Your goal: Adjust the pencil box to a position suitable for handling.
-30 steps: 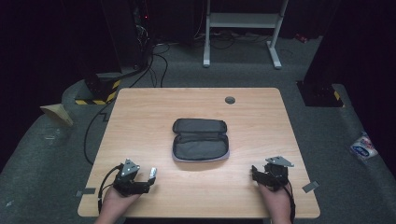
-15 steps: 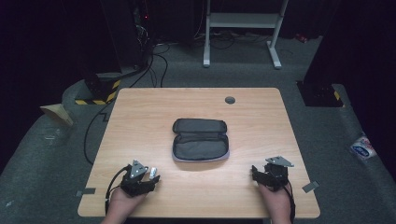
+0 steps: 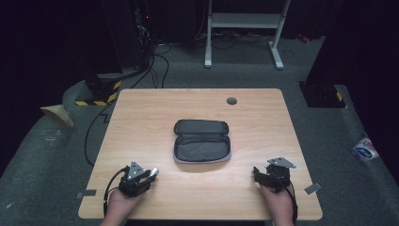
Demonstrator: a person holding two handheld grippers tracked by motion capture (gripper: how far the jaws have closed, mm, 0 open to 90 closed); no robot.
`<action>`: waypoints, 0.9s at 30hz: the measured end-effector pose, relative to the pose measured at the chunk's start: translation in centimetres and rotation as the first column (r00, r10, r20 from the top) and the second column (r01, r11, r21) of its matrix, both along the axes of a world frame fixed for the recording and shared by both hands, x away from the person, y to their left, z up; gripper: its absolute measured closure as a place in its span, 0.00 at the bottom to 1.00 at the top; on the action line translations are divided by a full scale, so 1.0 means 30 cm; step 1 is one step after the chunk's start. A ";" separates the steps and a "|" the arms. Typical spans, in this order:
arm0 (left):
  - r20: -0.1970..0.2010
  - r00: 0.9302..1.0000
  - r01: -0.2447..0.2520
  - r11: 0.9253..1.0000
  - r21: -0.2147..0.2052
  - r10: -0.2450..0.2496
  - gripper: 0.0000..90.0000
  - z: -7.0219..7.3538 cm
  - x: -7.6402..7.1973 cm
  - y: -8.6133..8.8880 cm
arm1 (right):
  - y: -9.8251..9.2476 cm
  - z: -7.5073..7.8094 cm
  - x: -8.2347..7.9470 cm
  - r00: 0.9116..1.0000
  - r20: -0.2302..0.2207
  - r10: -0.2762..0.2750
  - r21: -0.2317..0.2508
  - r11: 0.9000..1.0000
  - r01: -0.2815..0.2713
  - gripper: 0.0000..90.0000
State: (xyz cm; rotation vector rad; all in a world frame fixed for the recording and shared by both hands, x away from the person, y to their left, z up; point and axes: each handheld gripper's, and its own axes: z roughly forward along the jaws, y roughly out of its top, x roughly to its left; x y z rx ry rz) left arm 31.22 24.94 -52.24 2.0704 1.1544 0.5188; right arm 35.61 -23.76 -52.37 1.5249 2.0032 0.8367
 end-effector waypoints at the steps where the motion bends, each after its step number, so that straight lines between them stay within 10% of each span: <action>1: 0.003 1.000 0.002 1.000 -0.002 -0.002 0.78 -0.001 0.002 0.003 | 0.000 0.000 0.000 1.000 0.001 -0.001 0.000 1.000 0.001 0.24; 27: -0.021 1.000 0.010 1.000 -0.009 -0.010 0.70 0.004 0.016 0.027 | 0.000 0.000 -0.001 1.000 0.003 0.000 -0.001 1.000 0.000 0.25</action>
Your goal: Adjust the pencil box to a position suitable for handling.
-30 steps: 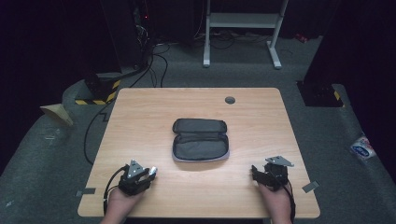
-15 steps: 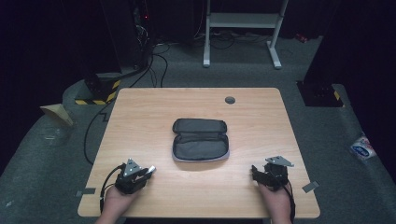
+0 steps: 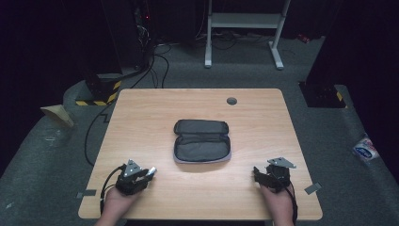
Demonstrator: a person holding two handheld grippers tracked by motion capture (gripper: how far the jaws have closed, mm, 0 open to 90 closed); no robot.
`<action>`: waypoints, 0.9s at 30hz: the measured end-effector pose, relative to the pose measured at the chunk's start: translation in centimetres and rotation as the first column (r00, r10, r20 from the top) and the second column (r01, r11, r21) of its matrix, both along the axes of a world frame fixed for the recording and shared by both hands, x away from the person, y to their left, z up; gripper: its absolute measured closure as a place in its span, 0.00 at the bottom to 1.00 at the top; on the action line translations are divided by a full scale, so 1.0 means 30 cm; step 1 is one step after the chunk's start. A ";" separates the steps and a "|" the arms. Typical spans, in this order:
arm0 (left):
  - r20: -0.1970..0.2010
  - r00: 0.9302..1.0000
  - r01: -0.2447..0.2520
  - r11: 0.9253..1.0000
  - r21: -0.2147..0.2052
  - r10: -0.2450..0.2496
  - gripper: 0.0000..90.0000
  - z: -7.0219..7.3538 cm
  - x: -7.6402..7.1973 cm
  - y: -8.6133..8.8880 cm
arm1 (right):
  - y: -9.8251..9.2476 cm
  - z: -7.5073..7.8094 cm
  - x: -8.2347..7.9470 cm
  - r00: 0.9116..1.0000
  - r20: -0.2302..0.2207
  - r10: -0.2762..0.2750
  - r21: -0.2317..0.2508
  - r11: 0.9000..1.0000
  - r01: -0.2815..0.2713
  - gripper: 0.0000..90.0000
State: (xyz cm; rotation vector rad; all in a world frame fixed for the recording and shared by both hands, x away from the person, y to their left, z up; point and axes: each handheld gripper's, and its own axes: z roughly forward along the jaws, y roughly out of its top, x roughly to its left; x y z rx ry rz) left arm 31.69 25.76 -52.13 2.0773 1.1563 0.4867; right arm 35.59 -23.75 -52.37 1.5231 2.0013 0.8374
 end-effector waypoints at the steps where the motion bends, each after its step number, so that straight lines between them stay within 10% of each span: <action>1: 0.002 1.000 -0.007 1.000 -0.003 0.007 0.69 -0.001 0.001 -0.002 | 0.000 0.000 0.000 1.000 0.001 0.001 -0.001 1.000 -0.001 0.25; 27: 0.078 0.997 -0.014 0.999 -0.036 0.017 0.81 0.009 0.009 -0.003 | 0.000 0.000 0.000 1.000 0.002 0.002 -0.003 1.000 -0.002 0.25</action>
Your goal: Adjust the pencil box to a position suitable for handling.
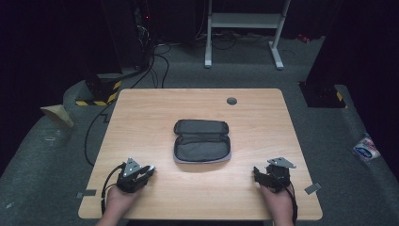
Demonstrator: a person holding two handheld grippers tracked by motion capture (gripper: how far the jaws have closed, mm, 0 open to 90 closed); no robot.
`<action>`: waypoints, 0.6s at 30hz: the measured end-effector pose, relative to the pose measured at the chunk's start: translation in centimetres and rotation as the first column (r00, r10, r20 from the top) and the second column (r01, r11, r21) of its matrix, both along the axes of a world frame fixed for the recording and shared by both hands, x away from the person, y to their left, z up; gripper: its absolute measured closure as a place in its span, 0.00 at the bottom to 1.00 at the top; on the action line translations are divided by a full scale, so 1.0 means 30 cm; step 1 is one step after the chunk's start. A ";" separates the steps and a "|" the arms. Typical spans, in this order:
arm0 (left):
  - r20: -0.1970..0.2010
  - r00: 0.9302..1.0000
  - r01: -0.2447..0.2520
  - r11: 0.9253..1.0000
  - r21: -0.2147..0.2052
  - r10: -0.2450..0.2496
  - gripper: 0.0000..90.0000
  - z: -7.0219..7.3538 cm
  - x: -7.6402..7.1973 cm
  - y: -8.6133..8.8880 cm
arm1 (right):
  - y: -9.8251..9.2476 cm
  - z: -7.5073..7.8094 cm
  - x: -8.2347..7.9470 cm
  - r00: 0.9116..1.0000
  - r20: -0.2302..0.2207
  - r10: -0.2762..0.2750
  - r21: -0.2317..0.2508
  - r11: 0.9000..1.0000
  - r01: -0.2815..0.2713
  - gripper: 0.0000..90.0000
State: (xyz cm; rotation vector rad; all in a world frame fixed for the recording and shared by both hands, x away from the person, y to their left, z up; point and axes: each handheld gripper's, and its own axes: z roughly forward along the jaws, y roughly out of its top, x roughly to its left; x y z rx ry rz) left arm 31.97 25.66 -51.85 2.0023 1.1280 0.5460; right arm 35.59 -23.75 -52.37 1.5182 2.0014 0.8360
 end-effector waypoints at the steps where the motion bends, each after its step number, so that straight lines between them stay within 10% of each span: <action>1: 0.005 1.000 -0.001 1.000 0.000 0.001 0.81 0.001 0.001 0.001 | 0.000 0.000 0.000 1.000 0.000 0.000 0.000 1.000 0.000 0.25; 18: 0.066 0.998 -0.009 0.998 -0.058 0.013 0.81 0.039 0.007 0.007 | 0.000 0.000 0.001 1.000 -0.001 -0.006 0.004 1.000 0.006 0.27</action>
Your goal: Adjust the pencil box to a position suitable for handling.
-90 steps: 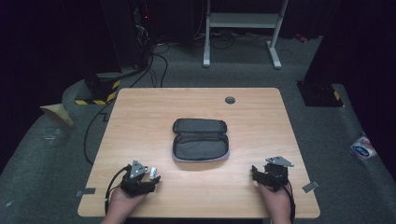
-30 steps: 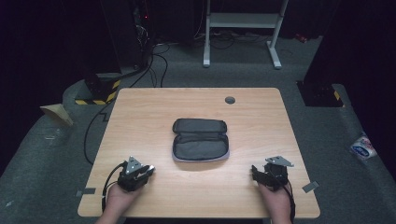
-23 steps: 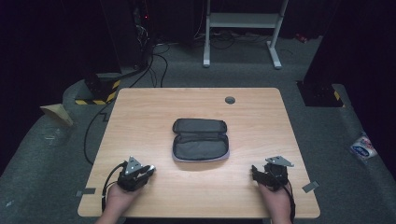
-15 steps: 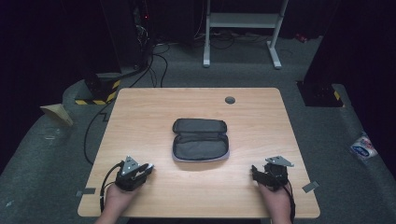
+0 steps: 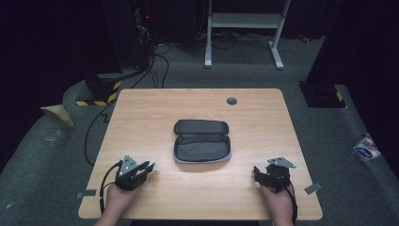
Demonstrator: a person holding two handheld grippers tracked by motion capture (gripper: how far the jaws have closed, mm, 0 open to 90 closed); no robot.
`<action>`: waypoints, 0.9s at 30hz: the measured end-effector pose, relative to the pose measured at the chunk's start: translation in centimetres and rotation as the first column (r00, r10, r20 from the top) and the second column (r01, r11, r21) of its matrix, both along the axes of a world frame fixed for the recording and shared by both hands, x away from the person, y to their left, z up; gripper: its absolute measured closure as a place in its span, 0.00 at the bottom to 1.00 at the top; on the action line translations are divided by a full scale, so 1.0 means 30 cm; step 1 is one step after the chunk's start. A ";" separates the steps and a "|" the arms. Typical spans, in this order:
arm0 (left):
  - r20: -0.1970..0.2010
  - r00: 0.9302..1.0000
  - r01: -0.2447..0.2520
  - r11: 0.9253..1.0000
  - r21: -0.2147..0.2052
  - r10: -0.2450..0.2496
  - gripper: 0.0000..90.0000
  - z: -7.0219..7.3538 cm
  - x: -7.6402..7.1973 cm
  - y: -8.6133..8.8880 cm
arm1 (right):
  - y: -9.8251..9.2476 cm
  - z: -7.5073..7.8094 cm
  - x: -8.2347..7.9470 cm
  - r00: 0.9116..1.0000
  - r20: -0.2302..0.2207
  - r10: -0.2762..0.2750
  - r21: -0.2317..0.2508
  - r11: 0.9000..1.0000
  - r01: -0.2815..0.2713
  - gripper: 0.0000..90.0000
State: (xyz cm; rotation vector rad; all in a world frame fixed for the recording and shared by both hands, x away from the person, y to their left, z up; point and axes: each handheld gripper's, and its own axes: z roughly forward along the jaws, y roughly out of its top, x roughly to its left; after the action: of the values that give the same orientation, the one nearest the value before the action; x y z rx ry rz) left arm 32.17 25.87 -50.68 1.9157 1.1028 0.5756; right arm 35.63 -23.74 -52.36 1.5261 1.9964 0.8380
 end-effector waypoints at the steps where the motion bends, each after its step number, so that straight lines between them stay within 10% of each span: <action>1: 0.001 1.000 -0.004 1.000 -0.005 0.004 0.81 0.001 0.004 0.000 | 0.000 0.000 0.000 1.000 0.000 0.000 0.000 1.000 0.000 0.27; 27: 0.080 0.997 0.010 1.000 -0.003 -0.010 0.81 0.052 0.014 -0.033 | 0.002 0.000 0.004 1.000 0.002 -0.001 0.001 1.000 0.001 0.28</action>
State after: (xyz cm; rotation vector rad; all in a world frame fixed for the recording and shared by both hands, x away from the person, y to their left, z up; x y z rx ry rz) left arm 32.57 24.87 -49.13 1.8772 1.0421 0.6392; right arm 35.74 -23.69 -52.35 1.5258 1.9935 0.8400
